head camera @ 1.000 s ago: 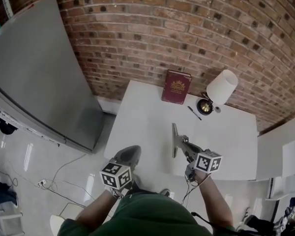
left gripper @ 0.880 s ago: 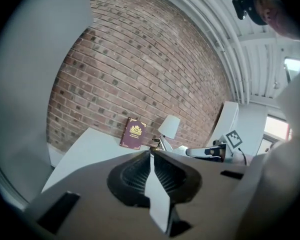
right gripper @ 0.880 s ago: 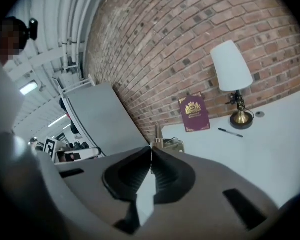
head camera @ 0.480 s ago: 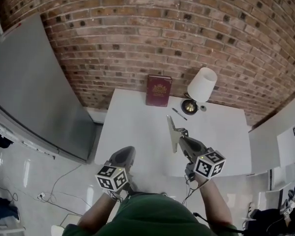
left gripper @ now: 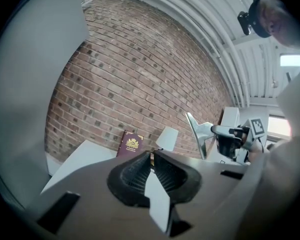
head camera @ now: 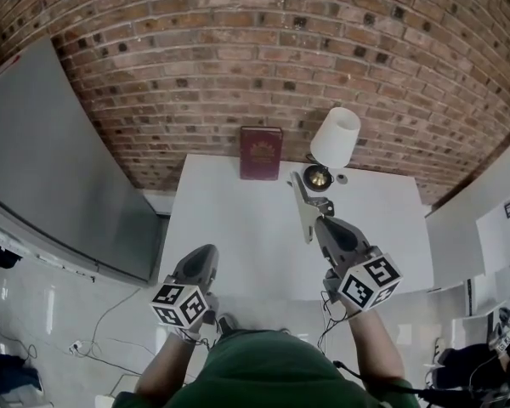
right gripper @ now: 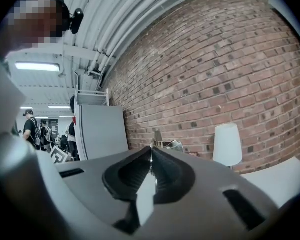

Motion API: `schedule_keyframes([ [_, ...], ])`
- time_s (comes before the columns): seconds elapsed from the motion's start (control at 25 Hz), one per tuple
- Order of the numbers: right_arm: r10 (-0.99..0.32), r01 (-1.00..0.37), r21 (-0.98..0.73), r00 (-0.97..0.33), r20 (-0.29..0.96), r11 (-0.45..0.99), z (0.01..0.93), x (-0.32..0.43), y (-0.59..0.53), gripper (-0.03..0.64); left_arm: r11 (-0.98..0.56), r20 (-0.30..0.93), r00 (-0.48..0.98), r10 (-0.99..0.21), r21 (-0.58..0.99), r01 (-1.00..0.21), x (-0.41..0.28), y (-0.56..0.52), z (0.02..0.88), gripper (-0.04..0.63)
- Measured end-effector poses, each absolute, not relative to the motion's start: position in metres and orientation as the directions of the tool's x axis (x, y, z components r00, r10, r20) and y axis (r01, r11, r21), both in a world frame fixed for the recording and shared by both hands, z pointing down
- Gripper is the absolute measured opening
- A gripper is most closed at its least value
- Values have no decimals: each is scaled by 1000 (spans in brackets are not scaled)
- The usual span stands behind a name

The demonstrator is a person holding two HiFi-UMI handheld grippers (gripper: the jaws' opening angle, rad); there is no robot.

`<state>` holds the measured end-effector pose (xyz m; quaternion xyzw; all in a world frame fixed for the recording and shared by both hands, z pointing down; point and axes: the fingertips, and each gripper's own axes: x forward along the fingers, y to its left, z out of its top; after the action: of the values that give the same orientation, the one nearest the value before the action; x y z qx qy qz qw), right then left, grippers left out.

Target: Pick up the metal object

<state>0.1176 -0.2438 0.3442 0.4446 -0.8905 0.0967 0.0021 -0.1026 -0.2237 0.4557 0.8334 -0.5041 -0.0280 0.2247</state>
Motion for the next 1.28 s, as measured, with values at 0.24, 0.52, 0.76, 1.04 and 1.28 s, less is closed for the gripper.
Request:
schedule_keyframes([
  [0.24,-818,-814,-134,-575,35,566,321,125,-241,11,-382,207,494,-844,414,-826,-100,-221,464,20],
  [0.52,-824,-820,-107,-567,17,562,310,133,-243,11,-385,218,501,-838,415,-824,-95,-222,468,20],
  [0.76,-826,-822,-110,-563,16,558,311,137,-244,11,-378,229,497,-837,414,-828,-97,-223,470,20],
  [1.04,-827,-824,-106,-561,14,557,310,137,-247,11,-376,237,499,-834,419,-827,-96,-224,472,20],
  [1.28,-821,-816,-125,-570,20,564,313,137,-249,11,-368,243,494,-835,422,-829,-98,-224,474,20],
])
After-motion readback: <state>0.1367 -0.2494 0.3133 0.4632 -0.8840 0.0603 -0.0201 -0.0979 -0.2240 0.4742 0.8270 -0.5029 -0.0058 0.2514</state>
